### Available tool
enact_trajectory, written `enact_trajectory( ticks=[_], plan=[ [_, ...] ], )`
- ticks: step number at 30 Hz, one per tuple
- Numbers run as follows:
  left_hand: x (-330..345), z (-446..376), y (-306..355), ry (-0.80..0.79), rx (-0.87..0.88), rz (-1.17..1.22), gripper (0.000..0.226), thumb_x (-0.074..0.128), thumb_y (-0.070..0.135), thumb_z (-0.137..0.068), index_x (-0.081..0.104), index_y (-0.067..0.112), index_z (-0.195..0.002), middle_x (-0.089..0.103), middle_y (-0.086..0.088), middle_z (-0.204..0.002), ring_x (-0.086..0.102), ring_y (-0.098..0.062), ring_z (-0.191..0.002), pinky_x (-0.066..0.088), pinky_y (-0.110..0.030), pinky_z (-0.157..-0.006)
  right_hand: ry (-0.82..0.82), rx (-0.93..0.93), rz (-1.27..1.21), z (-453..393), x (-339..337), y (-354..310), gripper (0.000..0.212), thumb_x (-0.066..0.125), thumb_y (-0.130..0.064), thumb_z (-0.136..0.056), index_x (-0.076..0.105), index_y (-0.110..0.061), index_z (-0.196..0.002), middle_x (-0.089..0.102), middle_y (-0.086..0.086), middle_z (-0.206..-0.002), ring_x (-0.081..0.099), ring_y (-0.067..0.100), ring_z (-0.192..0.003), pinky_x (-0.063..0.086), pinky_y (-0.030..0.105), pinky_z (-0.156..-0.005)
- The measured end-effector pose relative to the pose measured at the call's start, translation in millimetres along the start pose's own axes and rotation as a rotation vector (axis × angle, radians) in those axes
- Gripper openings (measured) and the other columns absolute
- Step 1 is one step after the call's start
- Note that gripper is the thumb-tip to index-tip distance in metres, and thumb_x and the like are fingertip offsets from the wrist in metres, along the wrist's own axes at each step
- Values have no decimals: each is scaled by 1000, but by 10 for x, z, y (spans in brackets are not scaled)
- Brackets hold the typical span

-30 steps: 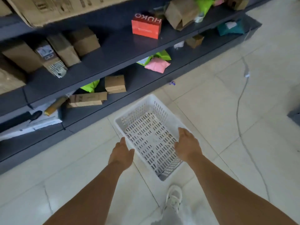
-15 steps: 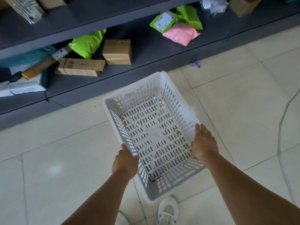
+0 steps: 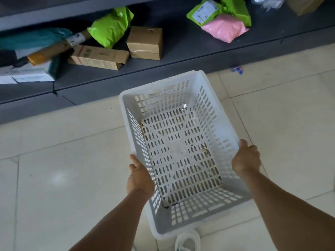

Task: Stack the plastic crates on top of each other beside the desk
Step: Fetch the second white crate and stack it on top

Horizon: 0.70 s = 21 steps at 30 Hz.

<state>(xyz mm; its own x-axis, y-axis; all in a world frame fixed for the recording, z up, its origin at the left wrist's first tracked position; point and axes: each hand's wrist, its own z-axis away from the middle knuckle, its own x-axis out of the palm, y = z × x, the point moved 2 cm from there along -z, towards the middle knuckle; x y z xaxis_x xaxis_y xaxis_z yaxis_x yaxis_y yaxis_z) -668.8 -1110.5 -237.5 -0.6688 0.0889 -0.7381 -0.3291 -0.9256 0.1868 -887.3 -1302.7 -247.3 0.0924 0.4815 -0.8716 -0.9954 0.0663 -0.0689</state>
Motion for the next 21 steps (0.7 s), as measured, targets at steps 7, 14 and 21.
enact_trajectory(
  ticks=[7,14,21],
  plan=[
    [-616,109,-326,48,-63,7,81,51,2,-89,1,2,-152,23,-19,-155,40,-38,-135,39,-41,-105,24,-42,-89,487,-140,-363,52,55,-2,-87,41,-7,-137,46,20,-132,46,37,-119,43,43,-95],
    [-1391,637,-997,153,-197,132,66,52,-2,-82,25,6,-142,44,-19,-136,50,-40,-122,44,-44,-96,19,-169,-87,1302,-525,-980,48,58,-7,-87,47,-6,-133,51,18,-126,49,37,-116,45,40,-93],
    [-2337,1282,-1854,286,-329,259,66,54,-3,-82,26,5,-142,45,-19,-135,49,-36,-122,44,-42,-97,1,-365,-94,2326,-948,-1887,50,58,-4,-85,48,-5,-134,51,20,-127,50,38,-116,44,39,-96]
  ],
)
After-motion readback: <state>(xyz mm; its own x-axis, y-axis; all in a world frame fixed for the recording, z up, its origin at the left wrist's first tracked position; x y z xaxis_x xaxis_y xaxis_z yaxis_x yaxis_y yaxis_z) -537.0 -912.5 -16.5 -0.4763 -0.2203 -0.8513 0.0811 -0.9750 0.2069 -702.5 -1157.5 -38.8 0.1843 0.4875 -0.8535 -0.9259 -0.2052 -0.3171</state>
